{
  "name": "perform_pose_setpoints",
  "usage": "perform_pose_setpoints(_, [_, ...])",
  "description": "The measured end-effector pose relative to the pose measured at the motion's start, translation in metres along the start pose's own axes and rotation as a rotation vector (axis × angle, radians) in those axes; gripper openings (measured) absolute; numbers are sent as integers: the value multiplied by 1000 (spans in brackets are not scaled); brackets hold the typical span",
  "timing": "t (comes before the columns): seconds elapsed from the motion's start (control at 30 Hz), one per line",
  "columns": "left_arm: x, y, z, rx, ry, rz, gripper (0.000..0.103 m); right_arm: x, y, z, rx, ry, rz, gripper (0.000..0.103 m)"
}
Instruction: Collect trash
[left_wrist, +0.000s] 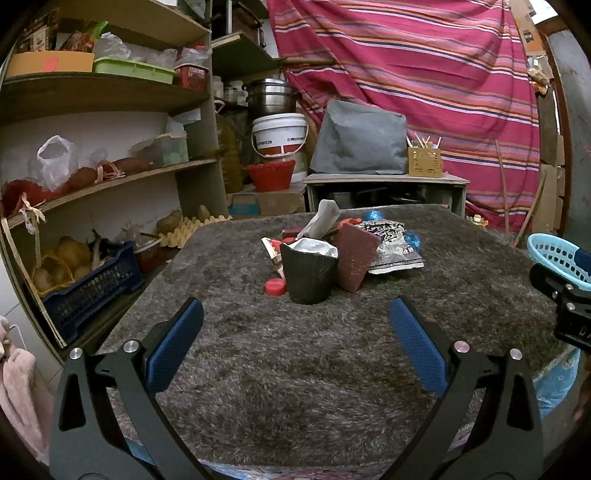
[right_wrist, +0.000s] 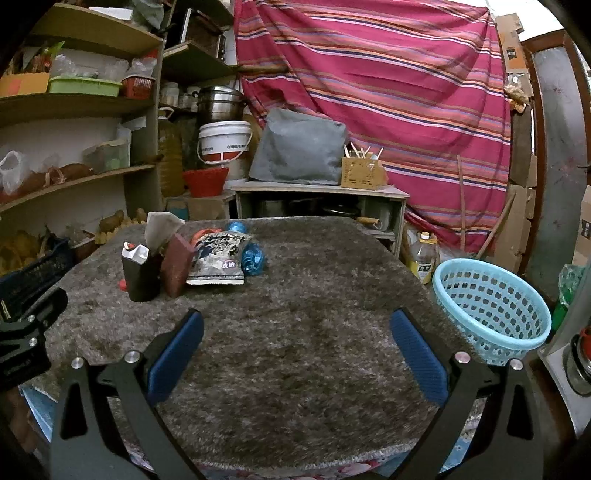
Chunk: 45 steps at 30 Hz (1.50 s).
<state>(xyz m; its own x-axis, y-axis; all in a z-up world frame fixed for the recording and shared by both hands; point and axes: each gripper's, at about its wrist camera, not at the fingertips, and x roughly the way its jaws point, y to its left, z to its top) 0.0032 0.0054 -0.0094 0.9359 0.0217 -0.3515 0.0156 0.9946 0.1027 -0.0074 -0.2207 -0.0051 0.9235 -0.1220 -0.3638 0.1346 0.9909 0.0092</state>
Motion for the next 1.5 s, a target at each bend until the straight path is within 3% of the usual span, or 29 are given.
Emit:
perform_pose_setpoints(0.87, [13,-5,15,2,19,-34,98,7,-12,11,3,12,-61,99])
perform_pose_setpoints(1.17, [67,2,43,-37,92,-49,98,32,-26,54,15,6,-89,99])
perform_pose_setpoints(1.37, [117,3,55,-69,166,-119,98,70,-33,90,-2,11,-97,99])
perform_pose_setpoints(1.5, [149,-7,49,-19,220,-103,98,116,-41,96,-21,96,-121,99])
